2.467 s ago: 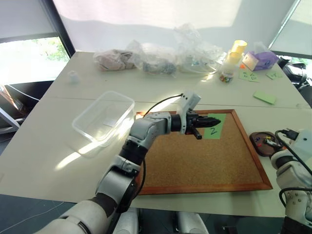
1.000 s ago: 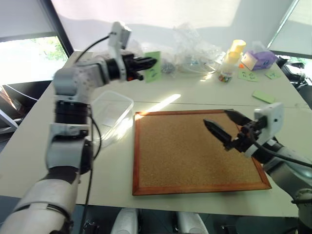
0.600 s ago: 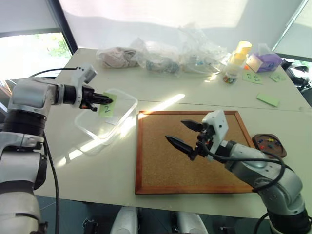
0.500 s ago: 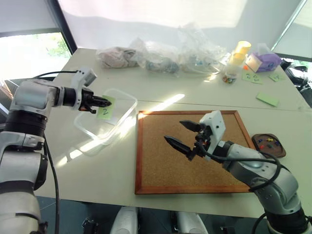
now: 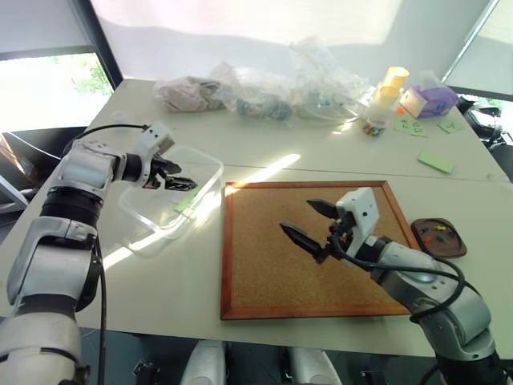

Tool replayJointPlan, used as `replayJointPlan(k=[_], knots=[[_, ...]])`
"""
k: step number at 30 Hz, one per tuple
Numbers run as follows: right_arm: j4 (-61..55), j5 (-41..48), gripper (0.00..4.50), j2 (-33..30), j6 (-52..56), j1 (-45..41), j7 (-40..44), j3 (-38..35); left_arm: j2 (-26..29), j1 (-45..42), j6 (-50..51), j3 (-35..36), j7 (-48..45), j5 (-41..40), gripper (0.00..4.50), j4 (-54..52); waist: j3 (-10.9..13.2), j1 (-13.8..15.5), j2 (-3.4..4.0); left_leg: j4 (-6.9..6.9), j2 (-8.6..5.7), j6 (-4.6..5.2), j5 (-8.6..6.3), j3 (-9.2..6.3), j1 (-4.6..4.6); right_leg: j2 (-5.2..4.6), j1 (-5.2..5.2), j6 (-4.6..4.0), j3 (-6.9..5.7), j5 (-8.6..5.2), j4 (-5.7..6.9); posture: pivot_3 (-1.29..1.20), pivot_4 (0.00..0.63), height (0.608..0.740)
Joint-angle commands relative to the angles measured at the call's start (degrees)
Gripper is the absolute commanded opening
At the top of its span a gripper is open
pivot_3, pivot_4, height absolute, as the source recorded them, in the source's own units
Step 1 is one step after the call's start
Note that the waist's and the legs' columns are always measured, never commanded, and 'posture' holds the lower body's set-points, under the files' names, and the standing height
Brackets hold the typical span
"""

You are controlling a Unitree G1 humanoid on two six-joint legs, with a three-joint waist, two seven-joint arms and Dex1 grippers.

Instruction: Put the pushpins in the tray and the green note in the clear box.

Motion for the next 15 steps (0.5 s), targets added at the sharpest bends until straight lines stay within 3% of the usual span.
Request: replayJointPlan(k=[1,7,11,15], knots=[[-1.3,0.7,4.50,-0.9,-1.2,1.0,0.4,-5.0,2.0,1.8,-5.5,4.6,-3.3,-2.6,4.21,-8.5,0.0,0.0,0.00,0.00,0.00,0.00,0.00,0.00,0.00,-0.02,0.00,0.00,0.00,0.00,0.00,0.00,0.150,0.740],[-5.0,6.6,4.50,1.9,-1.6,9.2,-3.1,-19.5,2.9,10.3,8.6,14.2,-3.9,-17.3,4.21,-35.4,0.0,0.0,0.02,0.00,0.03,0.00,-0.02,-0.03,-0.01,-0.13,0.04,0.00,0.02,0.00,0.02,0.00,0.150,0.740],[-8.4,12.0,4.50,1.7,-0.6,16.5,-3.9,-27.8,-1.8,19.4,18.4,17.5,3.2,-26.9,4.21,-53.9,-0.1,0.0,0.13,-0.01,0.05,0.02,-0.05,-0.07,0.07,-0.27,0.16,0.01,0.05,0.01,-0.01,0.00,0.150,0.740],[-9.1,14.6,4.50,-0.9,1.1,22.4,-2.3,-31.0,-7.1,28.0,20.8,16.8,10.5,-28.8,4.21,-59.4,-0.1,-0.2,0.14,0.02,0.05,0.02,-0.05,-0.05,0.23,-0.28,0.32,0.01,0.08,0.01,0.01,0.00,0.150,0.740]])
